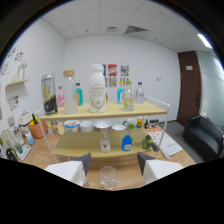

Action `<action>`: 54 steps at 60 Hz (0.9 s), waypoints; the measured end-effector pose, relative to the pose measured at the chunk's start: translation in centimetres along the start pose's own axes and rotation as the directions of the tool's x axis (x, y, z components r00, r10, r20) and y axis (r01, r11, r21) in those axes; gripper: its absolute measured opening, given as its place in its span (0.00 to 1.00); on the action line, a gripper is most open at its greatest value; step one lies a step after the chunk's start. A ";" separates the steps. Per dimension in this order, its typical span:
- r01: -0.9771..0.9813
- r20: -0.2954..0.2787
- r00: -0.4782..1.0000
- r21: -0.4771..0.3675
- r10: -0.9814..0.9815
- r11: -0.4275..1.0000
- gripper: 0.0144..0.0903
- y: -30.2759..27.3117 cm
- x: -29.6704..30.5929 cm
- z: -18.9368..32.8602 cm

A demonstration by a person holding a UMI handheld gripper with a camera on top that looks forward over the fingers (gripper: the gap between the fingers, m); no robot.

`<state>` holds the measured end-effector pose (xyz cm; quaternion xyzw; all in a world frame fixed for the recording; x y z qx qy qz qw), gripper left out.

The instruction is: Make me a cup of Vodka Sunrise.

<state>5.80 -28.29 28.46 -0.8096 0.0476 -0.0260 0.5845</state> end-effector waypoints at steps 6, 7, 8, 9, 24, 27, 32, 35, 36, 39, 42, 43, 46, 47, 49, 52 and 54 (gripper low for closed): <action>-0.018 -0.009 1.000 0.058 0.019 0.998 0.95 -6.2 1.5 0.5; -0.020 -0.007 1.000 0.066 0.021 0.998 0.95 -7.2 1.7 0.6; -0.023 -0.005 1.000 0.075 0.023 0.997 0.94 -8.0 1.9 0.8; -0.025 -0.004 1.000 0.083 0.026 0.996 0.95 -8.9 2.2 1.1; -0.032 0.032 0.999 0.157 0.027 0.987 0.93 -14.9 4.1 7.5; -0.027 0.034 0.999 0.148 0.022 0.989 0.93 -14.6 4.4 9.3; -0.034 0.025 0.999 0.122 0.031 0.992 0.91 -13.9 4.8 11.8; -0.041 0.033 0.999 0.110 0.038 0.993 0.83 -13.6 4.7 13.0; -0.042 0.038 0.999 0.107 0.038 0.993 0.80 -13.6 4.5 13.4; -0.038 0.035 0.999 0.106 0.035 0.994 0.68 -13.6 4.7 14.4; -0.023 0.035 0.999 0.107 0.020 0.994 0.53 -13.7 4.6 14.9; -0.019 0.034 0.999 0.107 0.015 0.994 0.48 -13.8 4.6 15.0; -0.011 0.028 1.000 0.115 0.008 0.993 0.30 -14.1 4.7 15.1; -0.011 0.025 1.000 0.118 0.008 0.993 0.30 -14.3 4.8 15.2; -0.007 0.025 1.000 0.108 0.004 0.994 0.30 -14.2 4.7 15.1; -0.001 0.034 0.999 0.101 -0.002 0.995 0.29 -14.1 4.7 15.0; -0.005 0.038 0.999 0.098 0.001 0.995 0.29 -14.1 4.7 14.9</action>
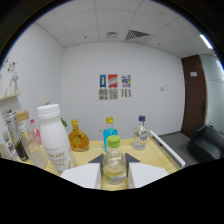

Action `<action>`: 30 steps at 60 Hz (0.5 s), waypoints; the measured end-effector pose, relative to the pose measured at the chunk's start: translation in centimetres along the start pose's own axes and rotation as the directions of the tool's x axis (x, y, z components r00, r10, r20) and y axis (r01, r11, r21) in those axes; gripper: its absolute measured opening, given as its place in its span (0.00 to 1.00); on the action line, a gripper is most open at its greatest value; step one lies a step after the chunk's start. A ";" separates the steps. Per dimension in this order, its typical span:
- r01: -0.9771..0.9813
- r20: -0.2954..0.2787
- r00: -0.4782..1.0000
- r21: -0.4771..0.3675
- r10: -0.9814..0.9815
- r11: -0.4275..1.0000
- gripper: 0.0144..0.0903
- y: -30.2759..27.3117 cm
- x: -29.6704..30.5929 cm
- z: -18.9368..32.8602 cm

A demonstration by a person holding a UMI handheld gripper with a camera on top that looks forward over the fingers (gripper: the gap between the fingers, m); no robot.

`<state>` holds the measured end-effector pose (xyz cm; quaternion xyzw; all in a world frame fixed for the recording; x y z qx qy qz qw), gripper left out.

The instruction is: Make me a cup of Vodka Sunrise.

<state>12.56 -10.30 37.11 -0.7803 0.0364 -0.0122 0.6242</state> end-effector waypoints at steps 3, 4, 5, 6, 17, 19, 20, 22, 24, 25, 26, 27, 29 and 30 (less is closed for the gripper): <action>-0.003 0.000 1.000 0.004 0.003 1.000 0.28 -0.3 0.1 -0.4; 0.000 0.002 1.000 0.007 0.000 1.000 0.28 -0.5 0.1 -0.5; 0.002 0.003 1.000 0.012 -0.002 1.000 0.28 -0.8 0.2 -0.7; 0.005 0.004 1.000 0.016 -0.005 1.000 0.28 -1.0 0.2 -1.0; -0.005 0.044 0.999 0.113 0.000 0.994 0.28 -5.4 -0.3 -5.5; -0.016 0.049 0.999 0.126 0.010 0.992 0.27 -5.7 -0.3 -6.5; -0.021 0.052 0.999 0.131 0.014 0.991 0.27 -5.7 -0.3 -7.0; -0.030 0.055 0.998 0.139 0.022 0.990 0.27 -5.5 -0.2 -7.9; -0.037 0.052 0.998 0.139 0.030 0.990 0.27 -4.8 -0.1 -8.6; -0.038 0.052 0.998 0.139 0.031 0.990 0.27 -4.3 0.0 -8.9; -0.040 0.053 0.998 0.139 0.033 0.990 0.27 -3.8 0.0 -9.1; -0.040 0.054 0.998 0.138 0.033 0.990 0.27 -3.1 0.1 -9.5; -0.039 0.049 0.998 0.120 0.033 0.992 0.27 -1.3 0.2 -9.7; -0.040 0.043 0.998 0.103 0.036 0.994 0.27 -0.3 0.4 -9.8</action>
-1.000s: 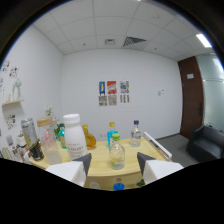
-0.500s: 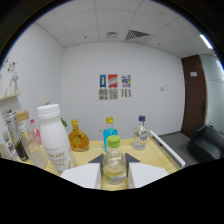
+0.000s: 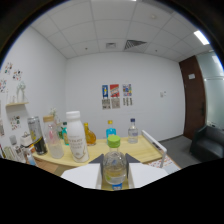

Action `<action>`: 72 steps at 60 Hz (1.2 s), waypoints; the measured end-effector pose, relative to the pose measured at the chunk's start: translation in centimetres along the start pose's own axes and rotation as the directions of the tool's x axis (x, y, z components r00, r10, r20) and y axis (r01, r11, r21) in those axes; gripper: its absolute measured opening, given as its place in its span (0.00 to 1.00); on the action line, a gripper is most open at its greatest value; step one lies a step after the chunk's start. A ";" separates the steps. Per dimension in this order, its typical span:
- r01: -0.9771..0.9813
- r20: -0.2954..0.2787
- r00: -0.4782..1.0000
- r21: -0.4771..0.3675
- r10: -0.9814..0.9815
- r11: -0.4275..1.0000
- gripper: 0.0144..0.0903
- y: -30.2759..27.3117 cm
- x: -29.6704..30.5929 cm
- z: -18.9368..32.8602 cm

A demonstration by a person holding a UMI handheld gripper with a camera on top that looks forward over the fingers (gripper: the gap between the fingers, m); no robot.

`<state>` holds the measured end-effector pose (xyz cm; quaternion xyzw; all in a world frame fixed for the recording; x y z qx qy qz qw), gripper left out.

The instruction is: Make me a cup of Vodka Sunrise.

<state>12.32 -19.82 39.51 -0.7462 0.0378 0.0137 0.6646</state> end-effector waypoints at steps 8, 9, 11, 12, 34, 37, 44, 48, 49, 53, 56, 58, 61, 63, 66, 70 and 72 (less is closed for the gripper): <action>-0.030 -0.020 0.999 -0.121 0.028 0.992 0.27 9.8 1.1 -0.7; -0.028 -0.012 1.000 -0.126 0.026 0.992 0.27 10.9 1.0 -0.7; -0.018 -0.004 1.000 -0.134 0.018 0.991 0.27 13.5 1.0 -0.6; -0.012 -0.009 1.000 -0.151 0.011 0.989 0.27 14.8 1.1 -0.5; 0.251 0.000 0.965 -0.300 -0.263 0.921 0.27 25.0 2.1 1.7; 0.376 0.020 0.922 -0.289 -0.387 0.881 0.27 24.6 2.2 1.9; 0.642 0.070 0.758 -0.257 -0.649 0.722 0.27 23.4 2.0 2.4; 0.773 0.093 0.624 -0.225 -0.776 0.594 0.27 22.6 1.9 2.6; 0.800 0.096 0.587 -0.216 -0.804 0.559 0.27 22.5 1.9 2.8; 0.893 0.113 0.432 -0.190 -0.894 0.408 0.27 21.8 1.9 3.0; 0.943 0.112 0.306 -0.174 -0.945 0.285 0.27 21.2 2.0 3.2; 0.965 0.109 0.226 -0.160 -0.968 0.208 0.27 20.7 1.9 3.3; 0.985 0.108 0.125 -0.136 -0.986 0.110 0.27 20.3 1.6 3.6; 0.990 0.107 0.055 -0.132 -0.993 0.040 0.27 20.0 1.5 3.5; 0.992 0.114 -0.044 -0.114 -0.993 -0.057 0.27 19.8 1.2 3.6; 0.976 0.117 -0.187 -0.092 -0.975 -0.198 0.27 19.8 0.8 3.7; 0.961 0.123 -0.255 -0.078 -0.959 -0.265 0.27 20.0 0.6 3.8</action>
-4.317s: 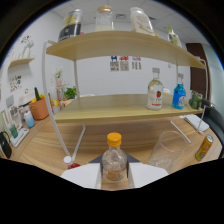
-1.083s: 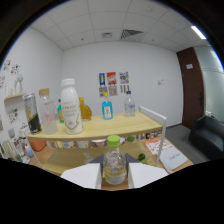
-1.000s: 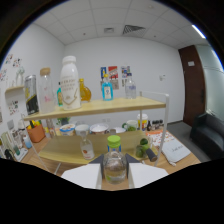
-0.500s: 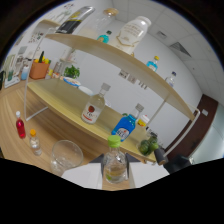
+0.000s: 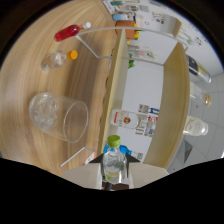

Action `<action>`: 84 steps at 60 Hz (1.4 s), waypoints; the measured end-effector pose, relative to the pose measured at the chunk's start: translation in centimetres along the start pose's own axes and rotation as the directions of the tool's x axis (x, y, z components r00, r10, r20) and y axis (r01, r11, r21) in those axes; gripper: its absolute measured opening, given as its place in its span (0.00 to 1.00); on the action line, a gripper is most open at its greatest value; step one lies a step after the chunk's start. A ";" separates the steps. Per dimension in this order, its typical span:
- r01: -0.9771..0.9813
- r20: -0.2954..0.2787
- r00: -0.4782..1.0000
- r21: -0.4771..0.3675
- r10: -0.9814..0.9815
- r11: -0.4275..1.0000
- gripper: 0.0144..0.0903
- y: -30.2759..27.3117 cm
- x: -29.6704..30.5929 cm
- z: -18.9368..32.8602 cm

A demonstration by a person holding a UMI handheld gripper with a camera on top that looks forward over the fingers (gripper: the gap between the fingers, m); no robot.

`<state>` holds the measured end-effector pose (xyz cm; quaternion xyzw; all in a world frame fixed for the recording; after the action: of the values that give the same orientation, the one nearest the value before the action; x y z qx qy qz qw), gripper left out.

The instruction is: Make me a cup of Vodka Sunrise.

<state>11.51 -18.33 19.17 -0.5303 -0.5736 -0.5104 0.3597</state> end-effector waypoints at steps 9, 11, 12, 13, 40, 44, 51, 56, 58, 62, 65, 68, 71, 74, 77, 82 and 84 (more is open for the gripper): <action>0.220 0.017 0.975 -0.013 -0.220 0.975 0.27 -0.3 -0.8 0.0; 0.251 0.017 0.968 -0.009 -0.251 0.968 0.27 -0.5 -0.9 0.0; 0.260 0.019 0.965 -0.007 -0.260 0.965 0.27 -0.6 -1.0 -0.1; 0.269 0.020 0.963 -0.004 -0.269 0.963 0.27 -0.7 -1.0 -0.2; -0.365 0.049 0.931 0.048 0.363 0.930 0.27 -1.0 2.8 -2.0; -0.618 0.083 0.786 0.064 0.613 0.784 0.28 -0.8 3.9 -2.5; -0.912 0.143 0.410 0.084 0.901 0.402 0.28 0.2 4.3 -2.9; -0.976 0.172 0.212 0.095 0.962 0.198 0.28 1.2 3.2 -2.7; -0.986 0.178 0.154 0.086 0.972 0.141 0.28 1.4 2.2 -2.4; -0.998 0.188 0.058 0.033 0.980 0.053 0.28 1.7 -0.8 -1.5; -1.000 0.200 -0.007 -0.006 0.980 -0.006 0.28 1.5 -3.0 -0.8; -0.998 0.211 -0.054 -0.047 0.976 -0.045 0.27 1.3 -5.3 0.0; -0.994 0.220 -0.092 -0.074 0.971 -0.078 0.28 0.9 -7.1 0.5; -0.990 0.230 -0.123 -0.102 0.965 -0.102 0.28 0.5 -8.7 0.9; -0.985 0.241 -0.146 -0.129 0.959 -0.117 0.28 0.0 -10.2 1.3; -0.977 0.253 -0.168 -0.171 0.953 -0.126 0.28 -0.6 -12.4 1.6; -0.975 0.255 -0.172 -0.182 0.951 -0.127 0.28 -0.8 -13.0 1.7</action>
<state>13.29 -19.71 6.25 -0.8356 -0.0459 0.0454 0.5456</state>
